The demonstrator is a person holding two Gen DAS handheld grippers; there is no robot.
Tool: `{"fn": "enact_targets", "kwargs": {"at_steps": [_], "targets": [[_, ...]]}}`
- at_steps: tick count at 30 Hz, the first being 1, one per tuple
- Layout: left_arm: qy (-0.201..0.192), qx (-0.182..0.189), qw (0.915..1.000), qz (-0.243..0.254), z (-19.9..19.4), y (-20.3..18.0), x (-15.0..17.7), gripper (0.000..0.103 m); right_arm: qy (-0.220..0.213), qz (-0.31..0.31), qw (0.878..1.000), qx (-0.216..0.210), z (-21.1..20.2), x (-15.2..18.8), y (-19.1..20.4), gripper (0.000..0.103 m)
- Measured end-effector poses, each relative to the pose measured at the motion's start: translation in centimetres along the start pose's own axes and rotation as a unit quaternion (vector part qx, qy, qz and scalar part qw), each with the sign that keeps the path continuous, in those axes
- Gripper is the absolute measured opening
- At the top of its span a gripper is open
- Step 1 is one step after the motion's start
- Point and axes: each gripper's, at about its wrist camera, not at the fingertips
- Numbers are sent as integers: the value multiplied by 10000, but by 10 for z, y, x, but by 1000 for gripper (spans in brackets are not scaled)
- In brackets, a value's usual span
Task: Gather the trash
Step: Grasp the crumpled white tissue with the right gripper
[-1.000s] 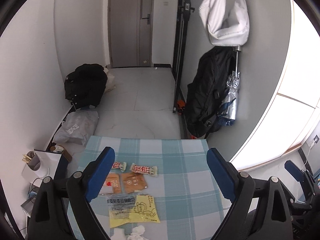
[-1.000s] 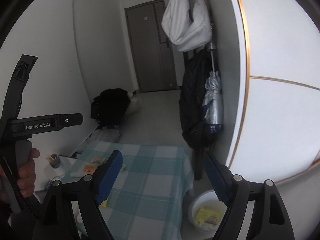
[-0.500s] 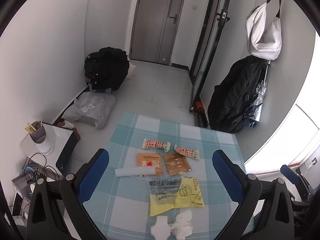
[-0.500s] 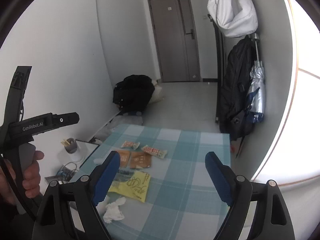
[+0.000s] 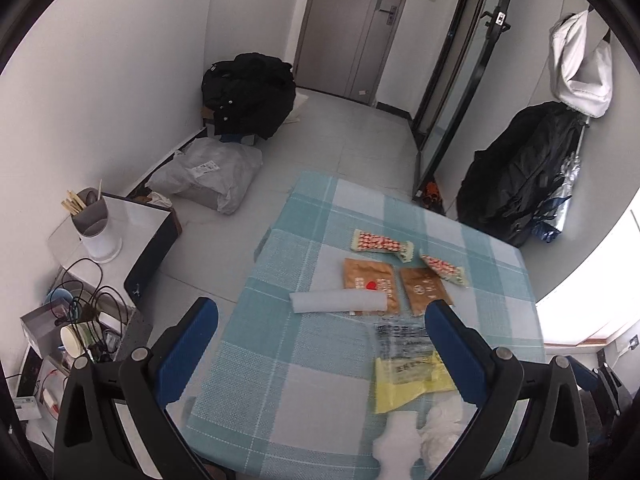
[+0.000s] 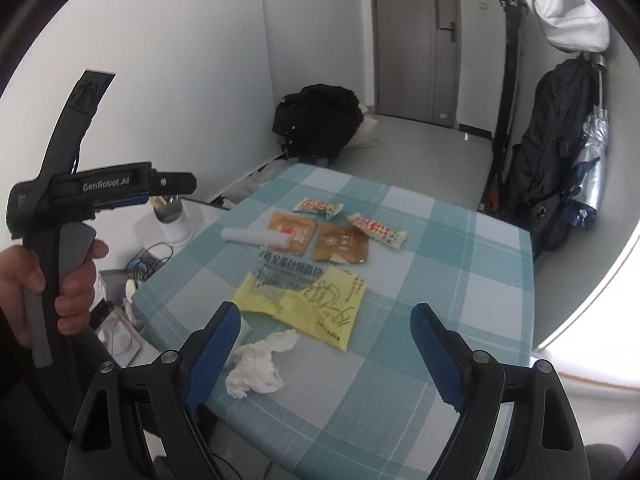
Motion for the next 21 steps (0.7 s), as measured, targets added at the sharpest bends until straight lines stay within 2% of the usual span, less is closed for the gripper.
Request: {"fn": "enact_targets", "kwargs": {"at_steps": [13, 15, 18, 21], "targets": [[120, 318, 9988, -366, -6, 19, -7, 102, 644, -994, 9928, -150, 40, 6, 38, 85], [147, 396, 9978, -503, -6, 24, -9, 102, 763, -1165, 9900, -216, 45, 8, 42, 82], [179, 460, 9967, -648, -6, 30, -9, 102, 984, -1692, 9804, -241, 56, 12, 50, 76], [283, 515, 9955, -741, -1, 34, -9, 102, 1167, -2409, 9635, -83, 67, 18, 62, 69]]}}
Point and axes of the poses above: each gripper's, at about its wrist camera, not at the fingertips, and z roughly the way its jaws point, y to its left, x to its underside, and after that the axes turned 14 degrees about y, right-handed
